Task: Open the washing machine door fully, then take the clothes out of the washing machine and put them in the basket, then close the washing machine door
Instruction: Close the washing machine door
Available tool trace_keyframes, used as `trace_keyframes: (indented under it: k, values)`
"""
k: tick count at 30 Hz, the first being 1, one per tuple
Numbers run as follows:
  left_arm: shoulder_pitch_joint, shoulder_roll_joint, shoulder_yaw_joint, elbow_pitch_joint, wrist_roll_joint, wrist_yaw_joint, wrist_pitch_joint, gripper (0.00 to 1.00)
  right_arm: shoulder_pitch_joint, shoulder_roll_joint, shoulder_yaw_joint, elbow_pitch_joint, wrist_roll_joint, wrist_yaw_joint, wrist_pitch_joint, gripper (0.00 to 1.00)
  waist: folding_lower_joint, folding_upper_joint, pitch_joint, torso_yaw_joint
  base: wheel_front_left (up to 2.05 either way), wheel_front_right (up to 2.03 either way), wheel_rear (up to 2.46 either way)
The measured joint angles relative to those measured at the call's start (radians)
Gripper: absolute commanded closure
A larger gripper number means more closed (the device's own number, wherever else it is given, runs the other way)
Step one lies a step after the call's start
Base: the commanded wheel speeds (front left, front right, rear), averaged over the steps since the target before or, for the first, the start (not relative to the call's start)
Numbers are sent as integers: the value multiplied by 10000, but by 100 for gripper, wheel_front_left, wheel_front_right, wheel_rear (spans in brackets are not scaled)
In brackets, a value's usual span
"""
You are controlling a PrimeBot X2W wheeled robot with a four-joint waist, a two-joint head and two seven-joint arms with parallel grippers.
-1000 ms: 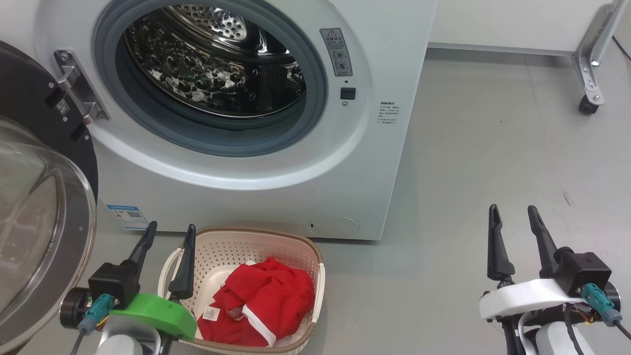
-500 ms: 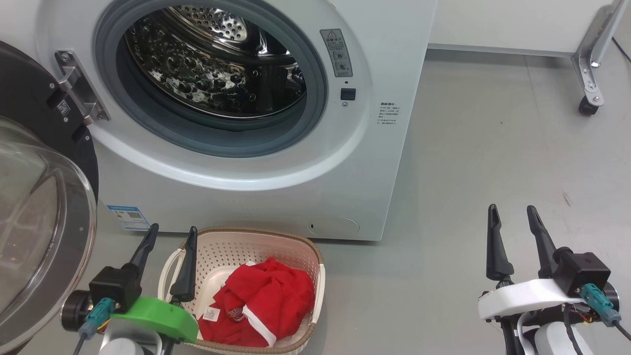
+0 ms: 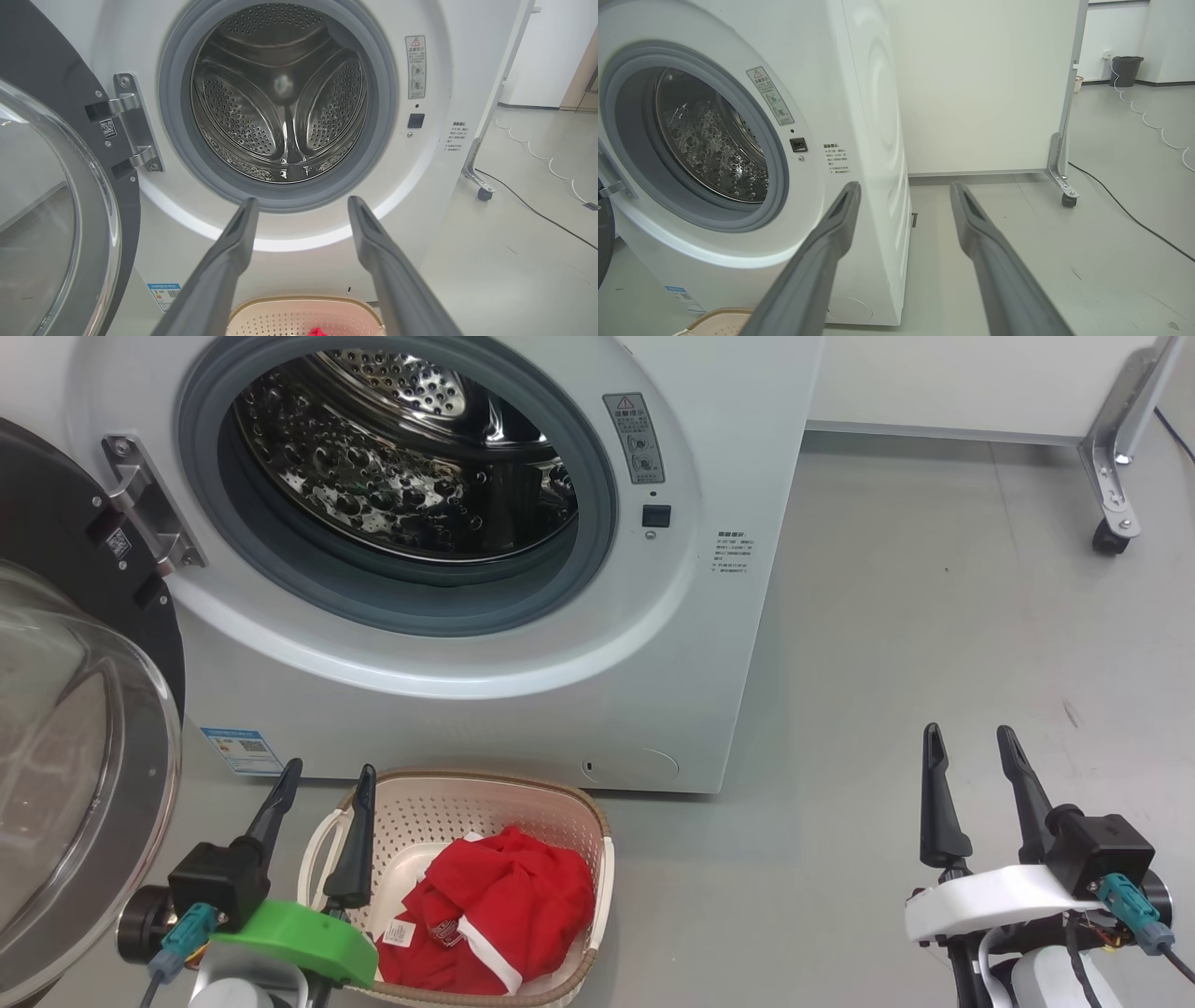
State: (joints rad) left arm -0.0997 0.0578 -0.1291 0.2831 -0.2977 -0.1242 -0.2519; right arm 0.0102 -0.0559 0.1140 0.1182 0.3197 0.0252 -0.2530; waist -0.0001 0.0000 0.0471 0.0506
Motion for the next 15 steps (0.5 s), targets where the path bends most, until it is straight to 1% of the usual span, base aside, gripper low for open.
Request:
trace_keyframes:
  k: [9,11,15]
  values:
    - [29,-33,-33,4,-4,-2,0,0,15,17,0,12,-54,35,0,0,0,0,-48,3,-1,1,0]
    - [67,-56,-8,27,-374,-2,0,0,18,21,4,27,-54,44,0,0,1,0,-81,11,-16,16,0]
    - [184,-59,-19,31,-399,-2,0,0,20,29,12,40,-54,86,0,0,0,0,-121,13,-27,27,0]
